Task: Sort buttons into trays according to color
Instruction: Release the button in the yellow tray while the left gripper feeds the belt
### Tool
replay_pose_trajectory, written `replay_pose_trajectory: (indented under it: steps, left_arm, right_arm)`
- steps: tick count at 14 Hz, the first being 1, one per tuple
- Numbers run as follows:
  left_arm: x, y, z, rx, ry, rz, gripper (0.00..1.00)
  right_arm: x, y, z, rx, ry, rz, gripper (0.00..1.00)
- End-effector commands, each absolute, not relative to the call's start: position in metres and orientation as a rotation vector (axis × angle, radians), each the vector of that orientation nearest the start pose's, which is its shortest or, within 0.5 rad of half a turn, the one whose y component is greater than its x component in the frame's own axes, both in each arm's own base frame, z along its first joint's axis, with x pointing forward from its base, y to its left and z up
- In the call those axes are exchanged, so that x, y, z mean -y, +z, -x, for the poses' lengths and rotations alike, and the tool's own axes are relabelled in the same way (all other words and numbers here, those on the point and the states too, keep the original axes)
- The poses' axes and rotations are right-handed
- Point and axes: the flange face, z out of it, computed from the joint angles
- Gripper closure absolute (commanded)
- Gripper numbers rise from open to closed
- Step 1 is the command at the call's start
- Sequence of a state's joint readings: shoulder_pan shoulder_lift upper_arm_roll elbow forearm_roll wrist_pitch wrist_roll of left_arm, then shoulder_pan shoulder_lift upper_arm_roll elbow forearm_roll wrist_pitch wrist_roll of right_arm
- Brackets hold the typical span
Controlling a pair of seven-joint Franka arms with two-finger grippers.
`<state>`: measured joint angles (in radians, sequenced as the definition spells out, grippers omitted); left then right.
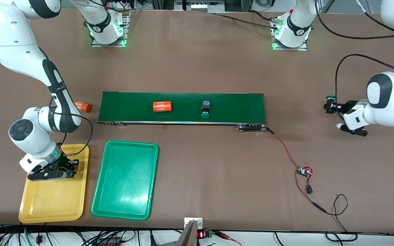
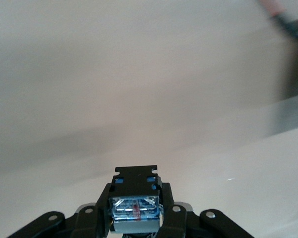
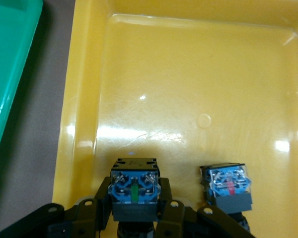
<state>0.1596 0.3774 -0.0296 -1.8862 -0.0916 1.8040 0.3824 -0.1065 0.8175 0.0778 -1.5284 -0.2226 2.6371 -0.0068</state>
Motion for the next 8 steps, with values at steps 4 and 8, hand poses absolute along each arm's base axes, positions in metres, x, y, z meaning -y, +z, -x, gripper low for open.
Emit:
replay_pose_trajectory:
  steps: [4,8]
  left_arm:
    - [0.064,0.302,-0.587,-0.055,0.669,3.290,0.86]
    - [0.129,0.306,-0.589,0.178,0.662,3.432,0.86]
  right_arm:
    - [0.017,0.217,-0.741,0.230,-0.520,3.186,0.16]
    - [0.003,0.245,-0.739,0.248,-0.529,3.185,0.00]
